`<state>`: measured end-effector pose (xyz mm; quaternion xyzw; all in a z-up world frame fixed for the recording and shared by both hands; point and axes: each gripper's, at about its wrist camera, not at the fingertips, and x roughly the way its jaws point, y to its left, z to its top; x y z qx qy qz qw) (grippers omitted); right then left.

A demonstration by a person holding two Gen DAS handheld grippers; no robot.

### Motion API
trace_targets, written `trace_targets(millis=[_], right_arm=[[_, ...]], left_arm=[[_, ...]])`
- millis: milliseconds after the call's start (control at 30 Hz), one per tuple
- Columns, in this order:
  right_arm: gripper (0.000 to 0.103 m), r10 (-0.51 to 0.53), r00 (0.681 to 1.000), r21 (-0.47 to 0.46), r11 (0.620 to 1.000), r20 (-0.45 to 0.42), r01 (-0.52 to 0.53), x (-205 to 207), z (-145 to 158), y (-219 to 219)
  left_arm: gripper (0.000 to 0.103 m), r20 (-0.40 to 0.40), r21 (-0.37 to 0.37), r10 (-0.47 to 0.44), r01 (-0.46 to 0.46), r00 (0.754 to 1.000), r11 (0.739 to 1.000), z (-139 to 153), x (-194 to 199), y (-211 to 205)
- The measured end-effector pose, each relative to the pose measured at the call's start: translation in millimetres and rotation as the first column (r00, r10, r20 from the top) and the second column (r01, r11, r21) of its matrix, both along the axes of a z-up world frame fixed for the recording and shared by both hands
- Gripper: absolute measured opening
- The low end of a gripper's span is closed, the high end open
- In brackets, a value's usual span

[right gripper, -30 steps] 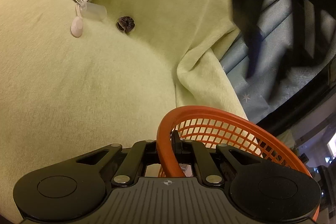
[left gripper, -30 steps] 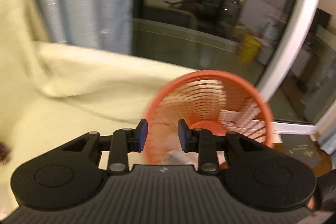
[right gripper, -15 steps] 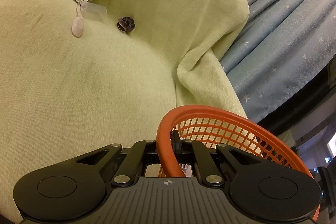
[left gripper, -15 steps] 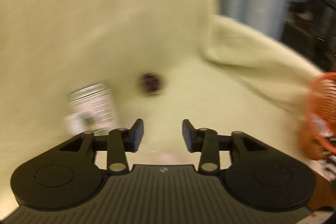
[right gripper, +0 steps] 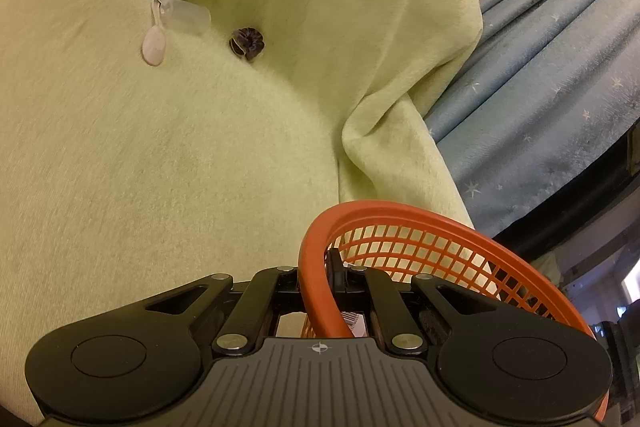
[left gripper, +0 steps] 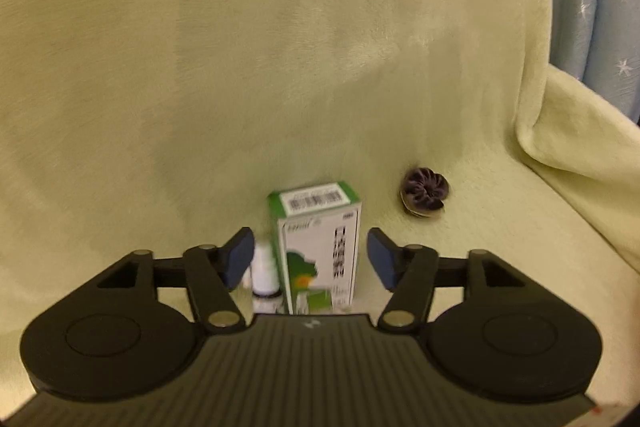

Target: Organize objects

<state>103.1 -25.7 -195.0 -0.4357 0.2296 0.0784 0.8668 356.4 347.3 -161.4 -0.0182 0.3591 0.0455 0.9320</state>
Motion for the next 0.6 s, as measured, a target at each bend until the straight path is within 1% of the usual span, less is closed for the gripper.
trace_targets(millis=[167, 233, 333, 367, 500, 600], right_arm=[[0.002, -0.001, 1.0, -0.001, 1.0, 0.001, 0.001, 2, 0, 0], [0.002, 0.001, 1.0, -0.004, 1.0, 0.0, -0.001, 3, 0, 1], [0.002, -0.002, 1.0, -0.002, 1.0, 0.0, 0.002, 3, 1, 0], [0.002, -0.002, 1.0, -0.002, 1.0, 0.0, 0.002, 3, 1, 0], [0.002, -0.002, 1.0, -0.003, 1.0, 0.001, 0.002, 4, 1, 0], [0.002, 0.001, 1.0, -0.004, 1.0, -0.002, -0.001, 4, 0, 1]], left_arm=[[0.063, 0.0, 0.06, 0.012, -0.012, 1.0, 0.998, -8, 22, -6], [0.063, -0.016, 0.076, 0.008, -0.006, 1.0, 0.997, -11, 29, -11], [0.06, -0.048, 0.093, 0.007, -0.003, 0.999, 0.996, -16, 36, -13], [0.056, -0.053, 0.1, 0.004, 0.001, 0.999, 0.995, -17, 37, -13], [0.055, -0.062, 0.102, -0.02, 0.026, 0.998, 0.994, -14, 25, -11], [0.053, -0.07, 0.1, -0.049, 0.056, 0.996, 0.993, -14, 1, -12]])
